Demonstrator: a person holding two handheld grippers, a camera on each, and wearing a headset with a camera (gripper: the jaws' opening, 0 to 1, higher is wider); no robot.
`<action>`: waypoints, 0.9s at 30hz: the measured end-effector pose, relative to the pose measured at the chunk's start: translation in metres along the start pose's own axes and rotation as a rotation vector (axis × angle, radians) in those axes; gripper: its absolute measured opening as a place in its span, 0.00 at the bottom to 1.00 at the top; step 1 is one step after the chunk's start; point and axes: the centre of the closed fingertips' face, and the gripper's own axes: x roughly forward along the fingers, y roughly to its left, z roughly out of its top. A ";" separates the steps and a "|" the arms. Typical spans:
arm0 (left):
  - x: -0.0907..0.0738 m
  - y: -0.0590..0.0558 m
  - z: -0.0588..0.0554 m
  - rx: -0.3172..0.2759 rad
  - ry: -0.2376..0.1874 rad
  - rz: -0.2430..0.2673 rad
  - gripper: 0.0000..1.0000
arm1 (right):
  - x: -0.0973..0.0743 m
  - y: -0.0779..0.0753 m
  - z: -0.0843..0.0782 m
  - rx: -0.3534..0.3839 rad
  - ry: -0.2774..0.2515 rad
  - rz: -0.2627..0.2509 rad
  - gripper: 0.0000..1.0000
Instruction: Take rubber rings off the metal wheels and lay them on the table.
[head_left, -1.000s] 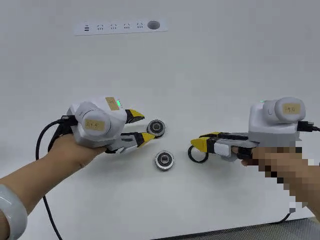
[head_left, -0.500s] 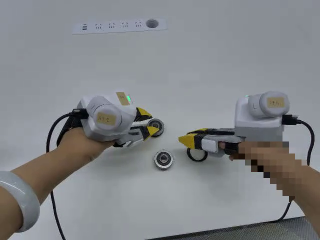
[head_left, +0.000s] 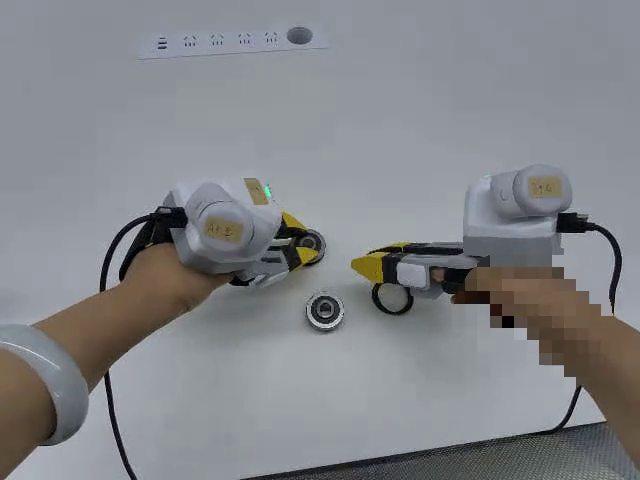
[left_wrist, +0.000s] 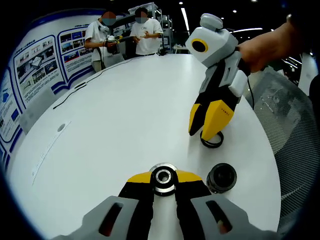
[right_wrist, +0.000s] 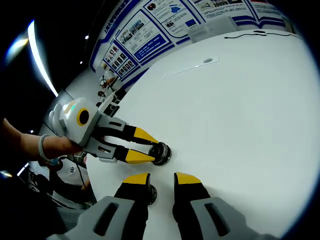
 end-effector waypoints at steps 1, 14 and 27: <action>0.000 -0.001 0.000 0.000 0.000 -0.003 0.16 | 0.001 0.000 0.001 0.002 -0.002 0.002 0.20; -0.001 -0.001 -0.001 0.006 -0.002 -0.016 0.14 | 0.024 0.005 0.011 0.076 0.002 0.049 0.21; 0.000 -0.001 0.000 -0.003 -0.015 -0.013 0.14 | 0.041 0.000 0.003 0.228 0.068 0.063 0.22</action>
